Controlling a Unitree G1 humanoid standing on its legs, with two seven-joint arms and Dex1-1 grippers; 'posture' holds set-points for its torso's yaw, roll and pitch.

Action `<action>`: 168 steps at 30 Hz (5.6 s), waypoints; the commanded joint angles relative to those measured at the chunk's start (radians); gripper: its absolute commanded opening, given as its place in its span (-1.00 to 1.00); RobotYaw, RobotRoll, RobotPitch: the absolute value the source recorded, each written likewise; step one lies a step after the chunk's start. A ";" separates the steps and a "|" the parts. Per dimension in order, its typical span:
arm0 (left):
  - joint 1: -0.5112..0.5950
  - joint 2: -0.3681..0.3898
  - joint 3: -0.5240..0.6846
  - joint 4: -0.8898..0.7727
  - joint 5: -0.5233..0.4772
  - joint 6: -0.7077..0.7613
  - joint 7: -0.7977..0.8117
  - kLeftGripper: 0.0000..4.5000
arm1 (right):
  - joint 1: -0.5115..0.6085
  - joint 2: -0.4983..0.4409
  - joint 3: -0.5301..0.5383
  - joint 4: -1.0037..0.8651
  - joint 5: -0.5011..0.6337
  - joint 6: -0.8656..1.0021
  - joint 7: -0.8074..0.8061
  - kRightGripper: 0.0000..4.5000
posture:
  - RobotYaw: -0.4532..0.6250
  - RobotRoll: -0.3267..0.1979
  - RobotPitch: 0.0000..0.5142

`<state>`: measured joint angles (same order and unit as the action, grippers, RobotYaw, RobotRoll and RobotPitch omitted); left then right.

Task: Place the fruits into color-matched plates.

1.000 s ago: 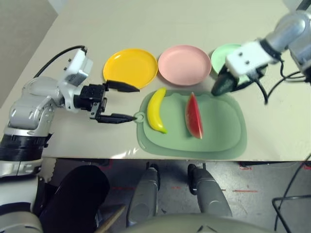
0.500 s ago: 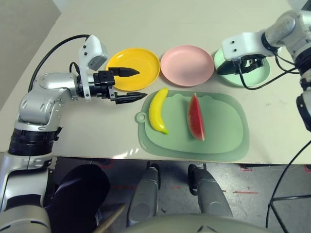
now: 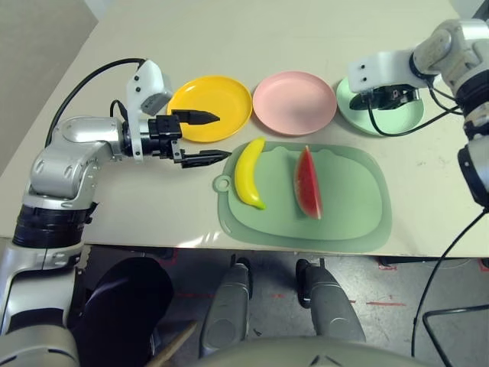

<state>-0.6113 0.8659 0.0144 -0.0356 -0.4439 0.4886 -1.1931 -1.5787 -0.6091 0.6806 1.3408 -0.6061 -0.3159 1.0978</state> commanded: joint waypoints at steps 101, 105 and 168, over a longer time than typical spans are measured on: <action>0.000 0.133 -0.076 0.143 -0.071 -0.315 -0.421 1.00 | 0.361 -0.015 0.133 -0.959 0.469 -0.359 0.517 0.99 | -0.24 0.25 0.06; -0.001 0.133 -0.073 0.147 -0.067 -0.320 -0.421 1.00 | 0.361 -0.017 0.132 -0.967 0.467 -0.342 0.517 0.87 | -0.24 0.25 0.06; -0.190 -0.047 -0.133 0.070 0.255 0.100 0.128 1.00 | -0.059 0.303 0.030 -0.023 0.053 -0.197 -0.105 -0.25 | -0.23 0.25 0.12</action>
<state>-0.7997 0.8170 -0.1022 0.0671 -0.2008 0.5579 -1.0801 -1.6397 -0.3187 0.7139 1.3053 -0.5272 -0.5288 1.0158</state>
